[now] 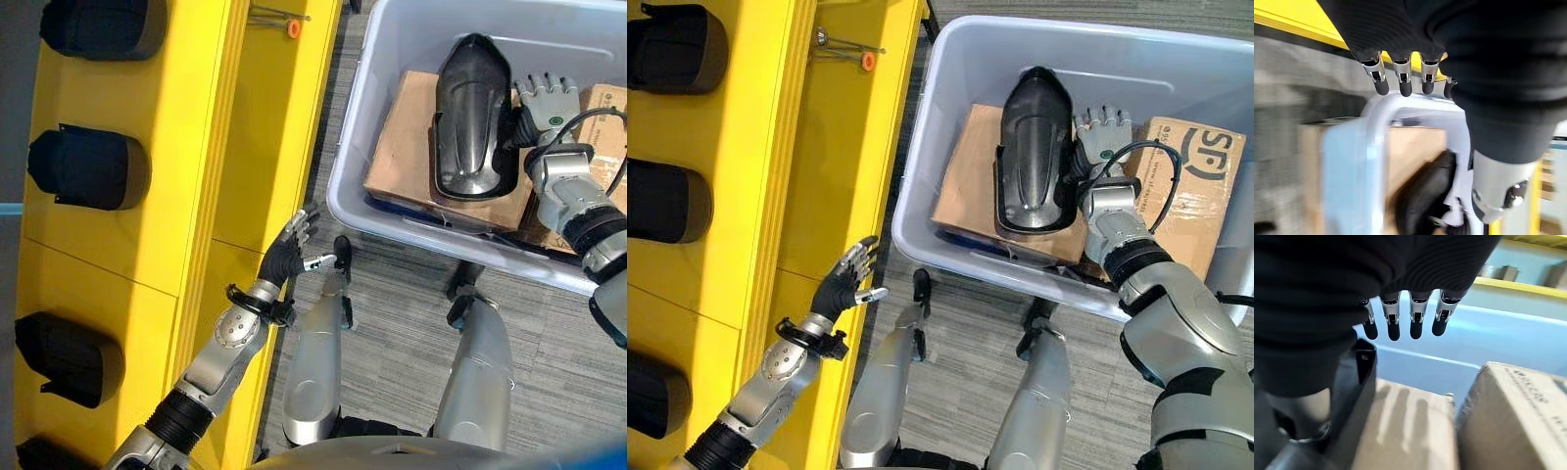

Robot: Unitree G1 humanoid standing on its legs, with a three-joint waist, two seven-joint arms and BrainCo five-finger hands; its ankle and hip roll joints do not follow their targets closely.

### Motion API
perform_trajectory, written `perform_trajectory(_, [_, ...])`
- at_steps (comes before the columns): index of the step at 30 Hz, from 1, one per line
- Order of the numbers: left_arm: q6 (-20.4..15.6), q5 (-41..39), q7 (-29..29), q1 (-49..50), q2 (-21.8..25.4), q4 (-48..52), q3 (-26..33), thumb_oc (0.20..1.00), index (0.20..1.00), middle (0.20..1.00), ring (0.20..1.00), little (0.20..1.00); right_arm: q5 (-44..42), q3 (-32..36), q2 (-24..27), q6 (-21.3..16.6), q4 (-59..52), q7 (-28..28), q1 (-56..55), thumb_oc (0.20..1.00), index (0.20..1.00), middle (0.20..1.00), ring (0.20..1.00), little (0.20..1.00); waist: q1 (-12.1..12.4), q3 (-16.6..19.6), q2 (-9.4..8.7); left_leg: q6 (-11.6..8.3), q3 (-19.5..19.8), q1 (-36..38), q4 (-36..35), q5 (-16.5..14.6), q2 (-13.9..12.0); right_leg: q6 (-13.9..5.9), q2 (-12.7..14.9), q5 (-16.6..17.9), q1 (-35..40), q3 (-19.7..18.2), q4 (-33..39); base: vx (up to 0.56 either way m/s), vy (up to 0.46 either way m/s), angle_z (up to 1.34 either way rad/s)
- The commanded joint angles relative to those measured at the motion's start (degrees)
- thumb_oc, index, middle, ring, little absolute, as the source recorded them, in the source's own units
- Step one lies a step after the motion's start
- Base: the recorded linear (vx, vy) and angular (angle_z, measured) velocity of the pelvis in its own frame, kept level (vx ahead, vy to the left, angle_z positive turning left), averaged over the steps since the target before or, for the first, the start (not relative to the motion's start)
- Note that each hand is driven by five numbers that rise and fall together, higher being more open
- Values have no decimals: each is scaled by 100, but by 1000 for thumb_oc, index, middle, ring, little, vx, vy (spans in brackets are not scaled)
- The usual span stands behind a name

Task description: Move parts from the plastic box to the shelf.

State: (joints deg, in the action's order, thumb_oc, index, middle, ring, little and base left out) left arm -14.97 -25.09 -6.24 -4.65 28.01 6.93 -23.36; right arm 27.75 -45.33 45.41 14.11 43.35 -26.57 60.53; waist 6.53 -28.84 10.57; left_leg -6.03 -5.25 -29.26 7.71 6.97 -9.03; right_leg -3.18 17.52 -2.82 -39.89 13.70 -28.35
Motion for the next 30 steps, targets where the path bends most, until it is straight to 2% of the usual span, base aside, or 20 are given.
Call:
perform_trajectory(1, [-716, 368, -177, -133, 122, 662, 114, 1000, 1000, 1000, 1000, 1000, -202, 494, 42, -703, -657, -1011, -30, 1000, 1000, 1000, 1000, 1000, 9, -95, -231, 40, -277, 100, 285, -374, 33, -129, -377, -354, 533, 160, 71, -52, 60, -17])
perform_trajectory(2, [-725, 435, -138, -326, 88, 802, 149, 1000, 1000, 1000, 1000, 1000, -230, 763, -15, -1030, -993, -1180, -267, 1000, 1000, 1000, 1000, 1000, -86, -95, -231, 85, -349, 24, 266, -266, 6, -64, -422, -210, 425, 144, 131, 7, 56, -15])
perform_trajectory(3, [-715, 401, -139, -326, 73, 823, 121, 1000, 1000, 1000, 1000, 1000, -209, 804, -40, -1098, -1080, -1191, -370, 1000, 1000, 1000, 1000, 1000, -123, -95, -238, 35, -316, 153, 280, -386, 26, -126, -419, -339, 525, 69, 90, -56, 113, -16])
perform_trajectory(5, [-660, 248, -171, -803, -53, 903, -6, 1000, 1000, 1000, 1000, 1000, -199, 1145, -260, -1554, -1860, -1254, -761, 1000, 1000, 1000, 1000, 1000, -362, -95, -223, 91, -436, 143, 245, -299, 12, -66, -493, -198, 417, -43, 178, -25, 142, -20])
perform_trajectory(6, [-743, 369, -400, -1021, -114, 888, -120, 1000, 1000, 1000, 1000, 1000, -393, 1222, -381, -1729, -2209, -1243, -906, 1000, 1000, 1000, 1000, 1000, -477, -95, -219, 89, -490, 190, 237, -314, 9, -69, -517, -184, 403, -122, 196, 3, 111, -23])
perform_trajectory(8, [-665, 333, -505, -1209, -190, 913, -153, 1000, 1000, 1000, 1000, 1000, -401, 1318, -562, -1965, -2488, -1204, -1019, 1000, 1000, 1000, 1000, 1000, -577, -95, -227, 92, -522, 192, 242, -326, 1, -70, -545, -184, 368, -200, 202, 5, 76, -23])
perform_trajectory(10, [-620, 86, -479, -1429, -315, 916, -200, 1000, 1000, 1000, 1000, 1000, -726, 1423, -791, -2130, -2888, -1118, -1217, 1000, 1000, 1000, 1000, 1000, -691, -95, -222, 91, -581, 222, 228, -332, -8, -73, -575, -179, 343, -294, 217, 7, 74, -19])
perform_trajectory(12, [-360, 343, -650, -1586, -447, 933, -259, 1000, 1000, 1000, 1000, 1000, -938, 1638, -1162, -2237, -3319, -1159, -1545, 1000, 1000, 1000, 1000, 1000, -827, -95, -252, 81, -647, 259, 192, -317, -37, -73, -625, -156, 316, -402, 235, 14, 72, -19])
perform_trajectory(13, [-179, 197, -796, -1693, -557, 864, -307, 1000, 1000, 1000, 1000, 1000, -1030, 1799, -1338, -2166, -3701, -1294, -1838, 1000, 1000, 1000, 1000, 1000, -961, -95, -286, 77, -710, 295, 161, -321, -61, -77, -668, -146, 294, -478, 257, 13, 65, -16])
perform_trajectory(15, [-148, 209, -816, -1744, -596, 822, -333, 1000, 1000, 1000, 1000, 1000, -1088, 1844, -1385, -2090, -3826, -1358, -1915, 1000, 1000, 1000, 1000, 1000, -1002, -95, -301, 76, -732, 310, 149, -323, -70, -78, -680, -141, 287, -504, 266, 11, 44, -15])
perform_trajectory(16, [-72, 284, -890, -1812, -721, 745, -395, 1000, 1000, 1000, 1000, 1000, -1273, 2080, -1492, -2126, -4083, -1556, -2230, 1000, 1000, 1000, 1000, 1000, -1153, -95, -350, 66, -790, 328, 121, -321, -113, -71, -747, -116, 256, -600, 302, 18, 77, -26])
perform_trajectory(17, [112, 335, -1120, -1900, -818, 702, -431, 1000, 1000, 1000, 1000, 1000, -1304, 2303, -1518, -2171, -4346, -1526, -2512, 1000, 1000, 1000, 1000, 1000, -1301, -95, -384, 64, -852, 348, 93, -319, -140, -76, -796, -96, 223, -686, 337, 32, 117, -32])
perform_trajectory(18, [376, 370, -1670, -2003, -925, 600, -460, 1000, 1000, 1000, 1000, 1000, -1305, 2470, -1544, -2118, -4577, -1519, -2777, 1000, 1000, 1000, 1000, 1000, -1431, -95, -413, 55, -918, 370, 78, -301, -166, -70, -846, -69, 201, -774, 377, 36, 108, -32])
perform_trajectory(20, [592, 260, -2217, -2113, -1055, 308, -388, 1000, 1000, 1000, 1000, 1000, -1395, 2655, -1551, -2136, -4862, -1514, -3060, 1000, 1000, 1000, 1000, 1000, -1593, -95, -470, 50, -1007, 401, 60, -302, -200, -71, -912, -56, 165, -866, 416, 21, 41, -24])
perform_trajectory(25, [894, 310, -3001, -2241, -1256, -136, -210, 1000, 1000, 1000, 1000, 1000, -1434, 2998, -1535, -2190, -5275, -1388, -3446, 1000, 1000, 1000, 1000, 1000, -1788, -95, -636, 15, -1075, 267, 114, -269, -279, -58, -1023, -15, 8, -967, 436, -3, -39, -25])
perform_trajectory(26, [1040, 418, -3358, -2273, -1296, -234, -165, 1000, 1000, 1000, 1000, 1000, -1410, 3033, -1530, -2151, -5351, -1378, -3482, 1000, 1000, 1000, 1000, 1000, -1817, -95, -682, 5, -1077, 225, 128, -267, -294, -58, -1045, -13, -31, -977, 436, -16, -84, -22])
perform_trajectory(30, [675, 1014, -4547, -2469, -1461, -444, 167, 1000, 1000, 1000, 1000, 1000, -1350, 3115, -1553, -2143, -5538, -1485, -3591, 1000, 1000, 1000, 1000, 1000, -1873, -95, -863, -29, -1056, 97, 133, -215, -355, -40, -1134, 4, -157, -974, 456, -17, -117, -12])
